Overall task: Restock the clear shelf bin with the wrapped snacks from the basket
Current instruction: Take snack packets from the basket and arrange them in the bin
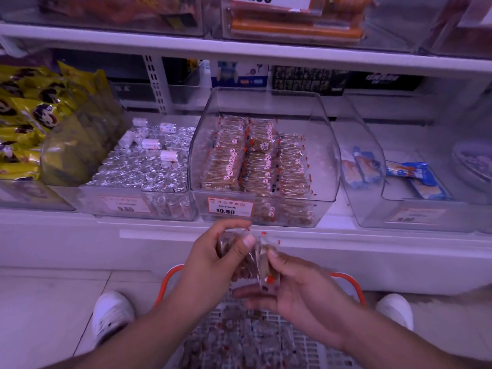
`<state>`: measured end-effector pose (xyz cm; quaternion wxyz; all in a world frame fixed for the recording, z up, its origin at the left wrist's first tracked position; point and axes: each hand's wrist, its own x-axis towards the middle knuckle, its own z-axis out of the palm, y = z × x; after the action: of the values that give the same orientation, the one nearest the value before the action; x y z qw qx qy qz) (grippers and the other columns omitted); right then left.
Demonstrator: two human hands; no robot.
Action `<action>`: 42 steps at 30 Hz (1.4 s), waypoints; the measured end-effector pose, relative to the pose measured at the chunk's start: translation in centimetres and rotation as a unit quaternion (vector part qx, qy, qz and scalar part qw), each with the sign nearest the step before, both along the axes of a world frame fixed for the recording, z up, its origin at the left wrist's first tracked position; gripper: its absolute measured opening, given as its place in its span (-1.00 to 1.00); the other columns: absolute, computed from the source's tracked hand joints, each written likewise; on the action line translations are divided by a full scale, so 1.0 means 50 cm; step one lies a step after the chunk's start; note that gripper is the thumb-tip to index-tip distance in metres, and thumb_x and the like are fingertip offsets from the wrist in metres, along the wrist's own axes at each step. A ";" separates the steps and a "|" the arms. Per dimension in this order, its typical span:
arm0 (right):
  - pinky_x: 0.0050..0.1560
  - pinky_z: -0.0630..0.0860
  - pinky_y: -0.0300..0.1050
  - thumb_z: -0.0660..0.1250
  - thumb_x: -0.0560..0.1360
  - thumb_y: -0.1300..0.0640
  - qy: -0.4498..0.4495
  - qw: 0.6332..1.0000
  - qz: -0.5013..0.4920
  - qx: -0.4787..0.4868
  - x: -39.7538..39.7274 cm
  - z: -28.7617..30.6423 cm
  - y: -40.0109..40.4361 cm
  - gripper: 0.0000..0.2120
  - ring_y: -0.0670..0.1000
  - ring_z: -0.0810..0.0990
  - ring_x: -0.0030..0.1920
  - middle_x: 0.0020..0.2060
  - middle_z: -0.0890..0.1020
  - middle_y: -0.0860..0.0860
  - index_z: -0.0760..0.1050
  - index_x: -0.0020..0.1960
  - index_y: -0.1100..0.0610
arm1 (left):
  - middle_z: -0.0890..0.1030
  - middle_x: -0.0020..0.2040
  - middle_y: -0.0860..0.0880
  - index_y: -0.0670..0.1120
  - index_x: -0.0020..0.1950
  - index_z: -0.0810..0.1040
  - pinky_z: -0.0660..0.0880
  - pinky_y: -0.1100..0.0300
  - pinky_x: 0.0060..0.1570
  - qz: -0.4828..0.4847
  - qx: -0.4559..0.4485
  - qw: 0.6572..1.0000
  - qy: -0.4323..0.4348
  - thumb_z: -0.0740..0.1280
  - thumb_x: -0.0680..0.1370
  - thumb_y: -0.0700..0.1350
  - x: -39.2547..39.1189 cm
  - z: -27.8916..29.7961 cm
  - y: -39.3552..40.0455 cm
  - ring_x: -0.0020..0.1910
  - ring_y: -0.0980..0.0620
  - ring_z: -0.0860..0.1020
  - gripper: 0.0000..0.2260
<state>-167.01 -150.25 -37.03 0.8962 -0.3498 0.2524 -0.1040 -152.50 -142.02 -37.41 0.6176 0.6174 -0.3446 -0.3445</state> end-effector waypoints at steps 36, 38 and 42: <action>0.06 0.61 0.18 0.38 0.47 0.15 0.013 0.996 -0.024 -0.088 -0.007 0.010 -0.036 -0.66 0.20 0.66 0.09 0.13 0.65 0.28 0.61 0.19 0.27 | 0.67 -0.21 -0.15 -0.15 0.28 0.59 0.58 0.23 -0.29 -0.019 0.024 0.937 0.348 0.30 0.42 -0.48 0.021 0.040 0.005 -0.35 0.02 0.60 -0.53; 0.01 0.62 0.14 0.39 0.46 0.14 0.008 0.996 -0.032 -0.088 -0.008 0.008 -0.039 -0.66 0.21 0.67 0.05 0.09 0.66 0.27 0.62 0.18 0.27 | 0.70 -0.15 -0.17 -0.11 0.24 0.63 0.59 0.19 -0.22 0.020 0.038 0.944 0.327 0.42 0.32 -0.39 0.022 0.032 0.006 -0.31 -0.01 0.62 -0.51; 0.03 0.64 0.12 0.44 0.36 0.14 0.006 0.993 -0.082 -0.086 -0.007 0.007 -0.045 -0.65 0.25 0.68 0.04 -0.02 0.68 0.25 0.66 0.09 0.29 | 0.68 -0.10 -0.15 -0.03 0.20 0.66 0.56 0.09 -0.16 0.084 0.072 0.970 0.214 0.50 0.35 -0.38 0.020 0.020 0.005 -0.20 -0.11 0.61 -0.53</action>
<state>-167.35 -152.52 -36.70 0.8495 -0.4046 0.2756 -0.1969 -151.50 -141.75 -36.40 0.6578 0.5985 -0.1255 -0.4397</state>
